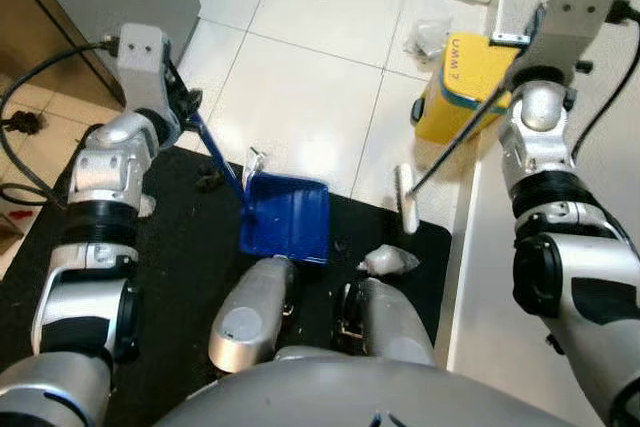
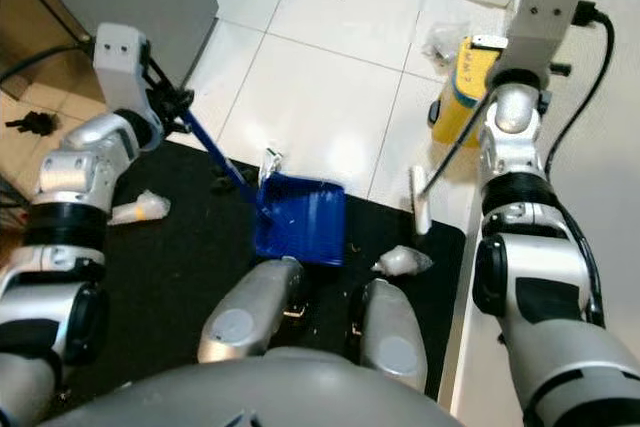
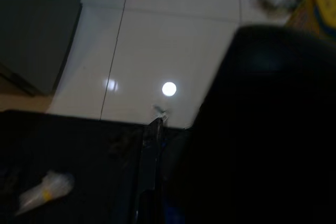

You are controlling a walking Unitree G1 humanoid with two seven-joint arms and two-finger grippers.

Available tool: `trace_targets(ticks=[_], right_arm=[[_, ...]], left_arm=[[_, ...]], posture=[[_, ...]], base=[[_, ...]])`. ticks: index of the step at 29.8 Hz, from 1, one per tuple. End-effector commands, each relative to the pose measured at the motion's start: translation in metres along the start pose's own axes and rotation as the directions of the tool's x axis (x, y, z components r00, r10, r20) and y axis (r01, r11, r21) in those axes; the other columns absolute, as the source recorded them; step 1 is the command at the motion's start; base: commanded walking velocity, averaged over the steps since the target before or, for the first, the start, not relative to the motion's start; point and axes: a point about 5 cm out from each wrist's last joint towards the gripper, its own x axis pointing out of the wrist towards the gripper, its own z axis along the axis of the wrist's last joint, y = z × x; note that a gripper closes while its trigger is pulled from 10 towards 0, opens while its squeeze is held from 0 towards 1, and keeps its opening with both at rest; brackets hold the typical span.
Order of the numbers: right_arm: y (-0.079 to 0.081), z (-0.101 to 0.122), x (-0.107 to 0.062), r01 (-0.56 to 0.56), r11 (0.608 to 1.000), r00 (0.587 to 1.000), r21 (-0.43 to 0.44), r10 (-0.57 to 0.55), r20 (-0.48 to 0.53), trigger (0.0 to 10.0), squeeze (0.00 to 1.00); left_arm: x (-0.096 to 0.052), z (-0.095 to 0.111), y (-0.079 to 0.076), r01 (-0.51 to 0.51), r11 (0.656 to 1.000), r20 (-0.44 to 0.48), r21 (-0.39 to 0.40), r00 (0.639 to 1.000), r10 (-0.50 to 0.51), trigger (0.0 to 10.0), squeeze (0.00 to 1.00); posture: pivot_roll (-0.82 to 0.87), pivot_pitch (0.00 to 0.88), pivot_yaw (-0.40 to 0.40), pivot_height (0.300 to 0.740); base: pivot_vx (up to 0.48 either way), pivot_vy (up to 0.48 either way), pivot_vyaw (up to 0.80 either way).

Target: Sweep floor

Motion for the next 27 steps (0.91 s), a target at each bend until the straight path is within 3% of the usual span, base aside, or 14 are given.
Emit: trace_targets(ticks=[1,6,14,22,25,27], right_arm=[[-0.008,0.0,0.0,0.044,0.999,0.999,0.008,-0.044,0.016,10.0,0.0],[-0.013,-0.002,-0.003,0.09,0.996,0.996,0.008,-0.09,0.021,10.0,0.0],[-0.023,-0.009,-0.007,0.158,0.987,0.987,0.004,-0.158,0.003,10.0,0.0],[-0.035,-0.015,-0.014,0.256,0.966,0.967,-0.03,-0.256,0.004,10.0,0.0],[-0.048,-0.011,-0.015,0.308,0.949,0.951,-0.07,-0.305,0.05,10.0,0.0],[-0.05,-0.011,-0.015,0.314,0.947,0.949,-0.075,-0.31,0.055,10.0,0.0]], left_arm=[[0.008,0.02,-0.008,0.033,0.999,0.079,0.037,0.996,-0.036,10.0,0.0],[0.016,0.046,-0.015,0.047,0.994,0.15,0.096,0.987,-0.061,10.0,0.0],[0.024,0.065,-0.022,0.049,0.993,0.225,0.109,0.972,-0.072,10.0,0.0],[0.033,0.061,-0.048,0.167,0.974,0.209,0.151,0.958,-0.197,10.0,0.0],[0.037,0.058,-0.062,0.215,0.96,0.185,0.18,0.951,-0.248,10.0,0.0],[0.038,0.058,-0.063,0.219,0.958,0.183,0.183,0.95,-0.252,10.0,0.0]], posture=[[0.23,0.0,0.04,0.74],[0.21,0.0,0.062,0.74],[0.2,0.007,0.086,0.74],[0.18,0.039,0.107,0.74],[0.17,0.048,0.112,0.74],[0.17,0.048,0.112,0.74]], base=[[0.0,0.0,0.0],[0.0,0.0,0.0],[0.0,0.0,0.0],[0.0,0.0,0.0],[0.0,0.0,0.0],[0.0,0.0,0.0]])
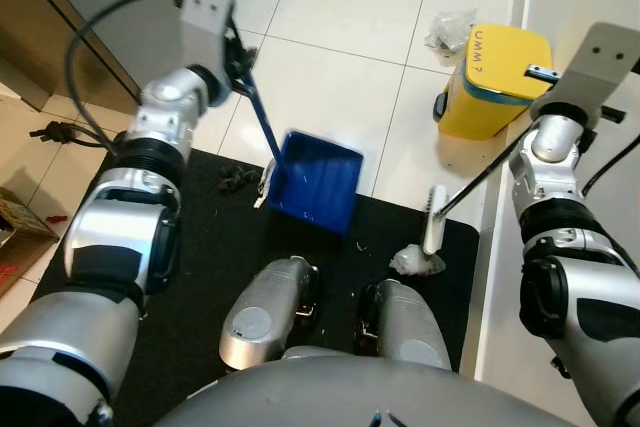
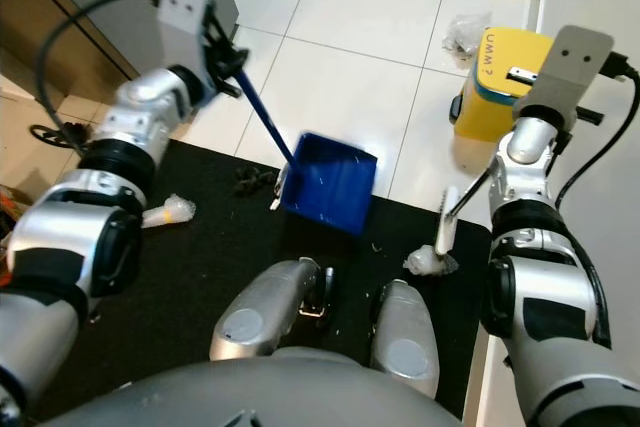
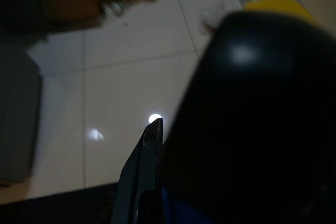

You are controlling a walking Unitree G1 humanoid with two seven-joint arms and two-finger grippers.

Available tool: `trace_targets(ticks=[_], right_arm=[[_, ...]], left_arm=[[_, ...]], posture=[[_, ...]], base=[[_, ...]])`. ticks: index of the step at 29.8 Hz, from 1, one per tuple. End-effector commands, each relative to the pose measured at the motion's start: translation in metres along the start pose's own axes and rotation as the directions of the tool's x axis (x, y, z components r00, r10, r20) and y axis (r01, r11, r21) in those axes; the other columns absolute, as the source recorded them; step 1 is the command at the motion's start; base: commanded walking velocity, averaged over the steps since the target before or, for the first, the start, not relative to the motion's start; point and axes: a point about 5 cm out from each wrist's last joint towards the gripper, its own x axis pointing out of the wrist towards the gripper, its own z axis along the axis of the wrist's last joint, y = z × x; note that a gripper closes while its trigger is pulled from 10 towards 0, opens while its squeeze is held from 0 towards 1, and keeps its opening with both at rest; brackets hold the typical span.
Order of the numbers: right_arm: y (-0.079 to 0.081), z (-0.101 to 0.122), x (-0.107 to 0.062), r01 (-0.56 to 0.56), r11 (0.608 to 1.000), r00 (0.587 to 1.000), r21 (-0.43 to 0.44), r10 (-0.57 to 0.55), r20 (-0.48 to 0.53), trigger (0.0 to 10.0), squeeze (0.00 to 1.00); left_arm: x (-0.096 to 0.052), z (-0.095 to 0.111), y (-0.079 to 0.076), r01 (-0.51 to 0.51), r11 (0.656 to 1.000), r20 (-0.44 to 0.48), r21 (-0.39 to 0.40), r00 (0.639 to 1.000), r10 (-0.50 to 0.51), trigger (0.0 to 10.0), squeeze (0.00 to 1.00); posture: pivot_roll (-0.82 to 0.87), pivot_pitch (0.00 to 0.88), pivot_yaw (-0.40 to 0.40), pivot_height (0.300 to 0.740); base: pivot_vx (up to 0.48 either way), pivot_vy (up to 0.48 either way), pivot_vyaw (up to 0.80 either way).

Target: Sweep floor

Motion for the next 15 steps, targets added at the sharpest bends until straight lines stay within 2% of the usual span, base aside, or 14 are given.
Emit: trace_targets(ticks=[1,4,7,15], right_arm=[[-0.006,0.006,0.003,0.029,1.0,0.999,-0.008,-0.028,0.04,10.0,0.0],[-0.017,0.012,0.005,0.056,0.998,0.994,0.031,-0.058,0.087,10.0,0.0],[-0.019,0.014,0.005,0.06,0.997,0.993,0.038,-0.063,0.101,10.0,0.0],[-0.022,0.003,0.001,0.063,0.998,0.997,0.002,-0.063,0.045,10.0,0.0]], left_arm=[[0.003,0.013,-0.001,0.008,0.999,0.043,0.039,0.999,-0.01,10.0,0.0],[0.006,0.01,-0.007,0.005,0.998,0.028,0.061,1.0,-0.007,10.0,0.0],[0.006,0.009,-0.006,-0.013,0.998,0.028,0.067,1.0,0.011,10.0,0.0],[0.005,0.008,-0.005,-0.001,0.996,0.035,0.093,0.999,-0.002,10.0,0.0]], posture=[[0.17,0.048,0.112,0.74],[0.15,0.068,0.123,0.74],[0.15,0.076,0.127,0.74],[0.15,0.091,0.128,0.74]], base=[[0.0,0.0,0.0],[0.0,0.0,0.0],[0.0,0.0,0.0],[0.0,0.0,0.0]])
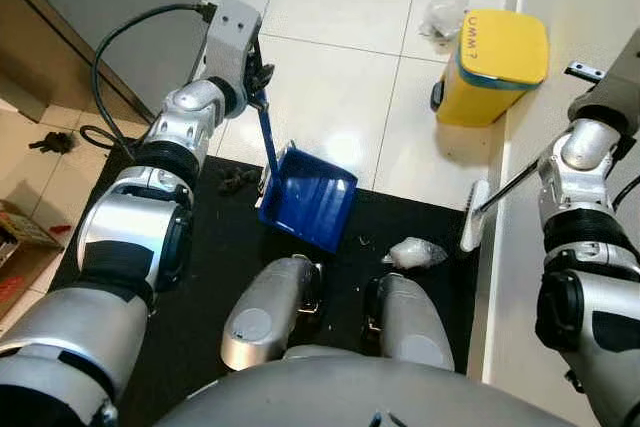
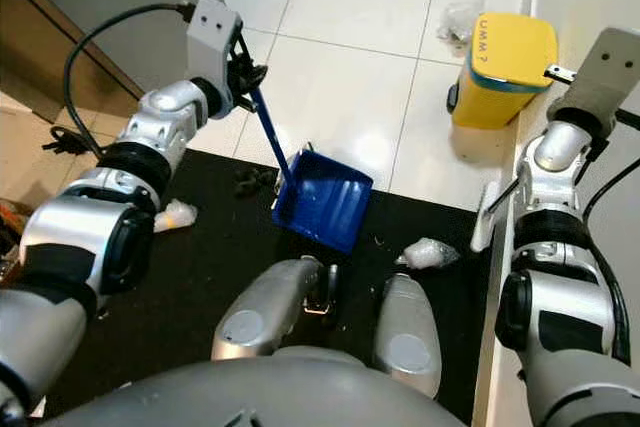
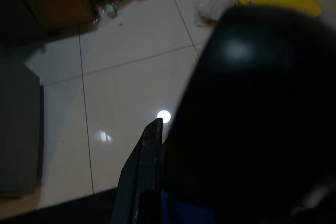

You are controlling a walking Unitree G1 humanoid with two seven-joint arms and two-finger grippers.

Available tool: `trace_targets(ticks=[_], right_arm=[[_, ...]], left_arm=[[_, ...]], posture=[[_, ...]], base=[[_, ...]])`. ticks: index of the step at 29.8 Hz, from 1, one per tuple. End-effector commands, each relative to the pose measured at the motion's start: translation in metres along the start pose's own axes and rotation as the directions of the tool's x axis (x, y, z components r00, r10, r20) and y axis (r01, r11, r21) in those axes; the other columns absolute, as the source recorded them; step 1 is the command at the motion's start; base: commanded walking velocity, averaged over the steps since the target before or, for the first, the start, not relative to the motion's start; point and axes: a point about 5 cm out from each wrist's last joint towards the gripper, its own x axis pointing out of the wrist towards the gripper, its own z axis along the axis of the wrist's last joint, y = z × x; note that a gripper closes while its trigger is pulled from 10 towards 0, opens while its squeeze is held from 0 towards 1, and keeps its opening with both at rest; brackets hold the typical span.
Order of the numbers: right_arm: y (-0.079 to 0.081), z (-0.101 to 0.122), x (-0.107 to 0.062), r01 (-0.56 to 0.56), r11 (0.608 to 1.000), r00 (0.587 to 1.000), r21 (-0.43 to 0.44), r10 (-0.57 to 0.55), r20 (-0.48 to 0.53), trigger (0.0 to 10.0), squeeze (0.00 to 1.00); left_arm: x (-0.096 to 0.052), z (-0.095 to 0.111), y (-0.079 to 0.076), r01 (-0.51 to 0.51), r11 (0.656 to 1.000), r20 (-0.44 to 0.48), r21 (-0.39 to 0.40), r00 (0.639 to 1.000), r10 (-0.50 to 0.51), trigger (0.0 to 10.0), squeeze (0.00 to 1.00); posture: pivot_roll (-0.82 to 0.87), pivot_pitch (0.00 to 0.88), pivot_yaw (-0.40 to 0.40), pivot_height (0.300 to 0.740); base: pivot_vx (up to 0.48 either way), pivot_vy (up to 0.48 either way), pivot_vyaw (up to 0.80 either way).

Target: Sweep floor

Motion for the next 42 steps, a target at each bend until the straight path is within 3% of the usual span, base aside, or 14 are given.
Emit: trace_targets(ticks=[1,10,17,24,29,30,37,38,42], right_arm=[[0.0,-0.002,-0.002,0.004,1.0,1.0,0.006,-0.004,-0.016,10.0,0.0],[0.004,-0.006,-0.011,-0.021,0.999,0.999,0.026,0.022,-0.039,10.0,0.0],[-0.002,-0.004,-0.012,-0.024,1.0,0.999,0.014,0.024,-0.027,10.0,0.0],[-0.007,-0.008,-0.018,-0.003,0.998,0.999,0.066,0.007,-0.054,10.0,0.0],[-0.008,-0.009,-0.02,0.003,0.996,0.998,0.086,0.003,-0.066,10.0,0.0],[-0.008,-0.009,-0.021,0.003,0.996,0.998,0.094,0.004,-0.07,10.0,0.0],[-0.008,-0.009,-0.021,0.003,0.996,0.998,0.094,0.004,-0.07,10.0,0.0],[-0.008,-0.009,-0.023,0.002,0.995,0.997,0.1,0.005,-0.072,10.0,0.0],[-0.007,-0.01,-0.026,-0.009,0.995,0.997,0.103,0.018,-0.079,10.0,0.0]], left_arm=[[0.0,0.002,-0.001,0.018,0.999,0.011,0.028,1.0,-0.018,10.0,0.0],[-0.001,-0.005,-0.002,0.022,0.998,0.004,0.058,1.0,-0.022,10.0,0.0],[-0.004,-0.007,0.004,-0.025,0.998,0.019,0.051,1.0,0.024,10.0,0.0],[-0.004,0.002,0.004,-0.025,1.0,0.097,0.011,0.995,0.024,10.0,0.0],[-0.004,0.007,0.004,-0.024,1.0,0.125,0.014,0.992,0.022,10.0,0.0],[-0.005,0.014,0.007,-0.03,0.999,0.164,0.016,0.986,0.027,10.0,0.0],[-0.005,0.014,0.007,-0.03,0.999,0.164,0.016,0.986,0.027,10.0,0.0],[-0.006,0.021,0.009,-0.033,0.999,0.201,0.02,0.979,0.028,10.0,0.0],[-0.005,0.025,0.001,0.004,0.999,0.243,0.049,0.97,-0.016,10.0,0.0]], posture=[[0.15,0.117,0.13,0.74],[0.14,0.162,0.123,0.74],[0.13,0.212,0.112,0.74],[0.13,0.239,0.118,0.74],[0.13,0.239,0.118,0.74],[0.14,0.252,0.123,0.74],[0.14,0.252,0.123,0.74],[0.14,0.257,0.124,0.74],[0.14,0.27,0.12,0.74]], base=[[0.0,0.0,0.0],[0.0,0.0,0.0],[0.0,0.0,0.0],[0.0,0.0,0.0],[0.0,0.0,0.0],[0.0,0.0,0.0],[0.0,0.0,0.0],[0.0,0.0,0.0],[0.0,0.0,0.0]])
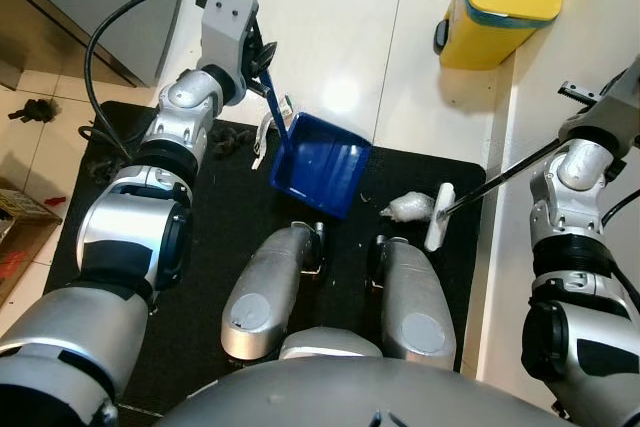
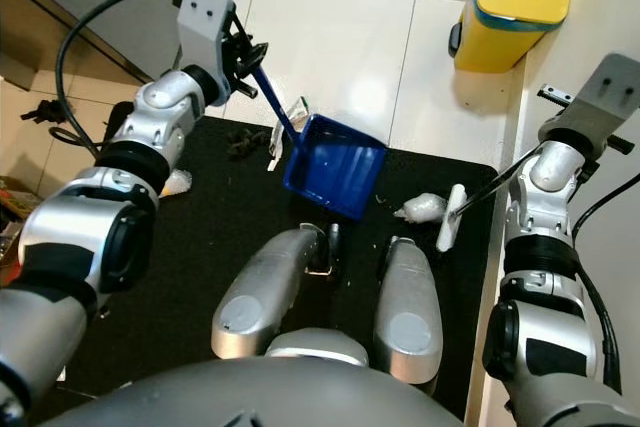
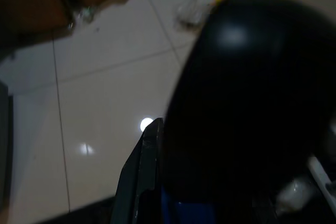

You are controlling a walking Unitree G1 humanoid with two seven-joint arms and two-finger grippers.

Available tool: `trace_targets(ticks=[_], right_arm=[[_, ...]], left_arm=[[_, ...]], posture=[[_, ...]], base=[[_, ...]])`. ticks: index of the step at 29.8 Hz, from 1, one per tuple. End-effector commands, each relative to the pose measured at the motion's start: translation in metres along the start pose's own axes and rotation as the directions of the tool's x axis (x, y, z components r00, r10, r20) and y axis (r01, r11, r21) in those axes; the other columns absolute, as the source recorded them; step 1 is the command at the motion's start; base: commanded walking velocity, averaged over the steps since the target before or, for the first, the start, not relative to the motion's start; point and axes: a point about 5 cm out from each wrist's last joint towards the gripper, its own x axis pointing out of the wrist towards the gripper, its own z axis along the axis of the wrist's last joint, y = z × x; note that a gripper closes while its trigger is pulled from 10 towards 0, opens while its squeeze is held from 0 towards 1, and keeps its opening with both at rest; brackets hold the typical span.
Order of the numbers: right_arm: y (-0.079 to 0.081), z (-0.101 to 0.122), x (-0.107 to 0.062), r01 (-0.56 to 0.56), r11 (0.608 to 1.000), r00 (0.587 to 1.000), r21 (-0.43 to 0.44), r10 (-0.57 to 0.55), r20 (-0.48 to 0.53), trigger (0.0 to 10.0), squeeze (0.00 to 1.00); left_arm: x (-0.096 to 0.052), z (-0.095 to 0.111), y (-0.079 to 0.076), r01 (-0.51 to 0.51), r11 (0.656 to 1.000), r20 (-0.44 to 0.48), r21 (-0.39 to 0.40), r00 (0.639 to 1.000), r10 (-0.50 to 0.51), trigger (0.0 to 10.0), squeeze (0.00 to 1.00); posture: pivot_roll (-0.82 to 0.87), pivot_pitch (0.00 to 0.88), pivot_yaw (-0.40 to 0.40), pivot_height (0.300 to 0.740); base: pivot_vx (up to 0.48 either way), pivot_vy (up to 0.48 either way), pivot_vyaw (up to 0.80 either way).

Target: Sweep floor

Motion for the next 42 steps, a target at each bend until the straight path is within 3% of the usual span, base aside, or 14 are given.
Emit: trace_targets(ticks=[1,5,11,17,20,23,29,34,37,42], right_arm=[[-0.001,-0.003,-0.004,0.001,1.0,1.0,0.008,-0.001,-0.022,10.0,0.0],[-0.001,-0.004,-0.005,-0.004,1.0,1.0,0.008,0.004,-0.028,10.0,0.0],[0.0,-0.001,-0.005,-0.007,1.0,1.0,0.019,0.008,-0.028,10.0,0.0],[-0.002,-0.001,-0.004,-0.005,1.0,0.999,0.02,0.005,-0.034,10.0,0.0],[-0.002,-0.001,-0.004,-0.005,1.0,0.999,0.02,0.005,-0.035,10.0,0.0],[0.002,0.001,-0.002,-0.01,1.0,0.999,0.025,0.011,-0.033,10.0,0.0],[0.008,0.003,-0.002,-0.023,0.999,0.999,0.031,0.024,-0.032,10.0,0.0],[0.008,0.002,-0.002,-0.026,0.999,0.999,0.032,0.027,-0.034,10.0,0.0],[0.008,0.003,-0.002,-0.024,0.999,0.999,0.032,0.025,-0.034,10.0,0.0],[0.006,0.003,-0.001,-0.018,0.999,0.999,0.03,0.019,-0.032,10.0,0.0]], left_arm=[[0.0,0.004,-0.004,0.016,1.0,0.052,0.008,0.999,-0.017,10.0,0.0],[-0.002,-0.007,-0.013,0.052,0.996,0.015,0.078,0.998,-0.053,10.0,0.0],[-0.007,-0.039,-0.026,0.061,0.995,-0.118,0.077,0.992,-0.052,10.0,0.0],[-0.009,-0.046,-0.024,0.033,0.999,-0.176,0.043,0.984,-0.025,10.0,0.0],[-0.008,-0.046,-0.023,0.026,0.999,-0.186,0.036,0.982,-0.019,10.0,0.0],[-0.001,-0.025,-0.01,-0.025,0.996,-0.135,-0.081,0.991,0.014,10.0,0.0],[0.0,-0.004,0.01,-0.068,0.991,-0.1,-0.116,0.993,0.056,10.0,0.0],[-0.001,0.001,0.016,-0.074,0.994,-0.103,-0.08,0.993,0.066,10.0,0.0],[-0.003,-0.007,0.013,-0.056,0.998,-0.141,-0.007,0.988,0.054,10.0,0.0],[-0.002,-0.008,0.01,-0.04,0.999,-0.141,-0.009,0.989,0.038,10.0,0.0]], posture=[[0.14,0.271,0.12,0.74],[0.14,0.272,0.119,0.74],[0.13,0.284,0.121,0.74],[0.14,0.285,0.122,0.74],[0.14,0.287,0.121,0.74],[0.15,0.284,0.121,0.74],[0.15,0.282,0.119,0.74],[0.16,0.279,0.119,0.74],[0.15,0.277,0.121,0.74],[0.15,0.277,0.121,0.74]], base=[[0.0,0.0,0.0],[0.0,0.0,0.0],[0.0,0.0,0.0],[0.0,0.0,0.0],[0.0,0.0,0.0],[0.0,0.0,0.0],[0.0,0.0,0.0],[0.0,0.0,0.0],[0.0,0.0,0.0],[0.0,0.0,0.0]])
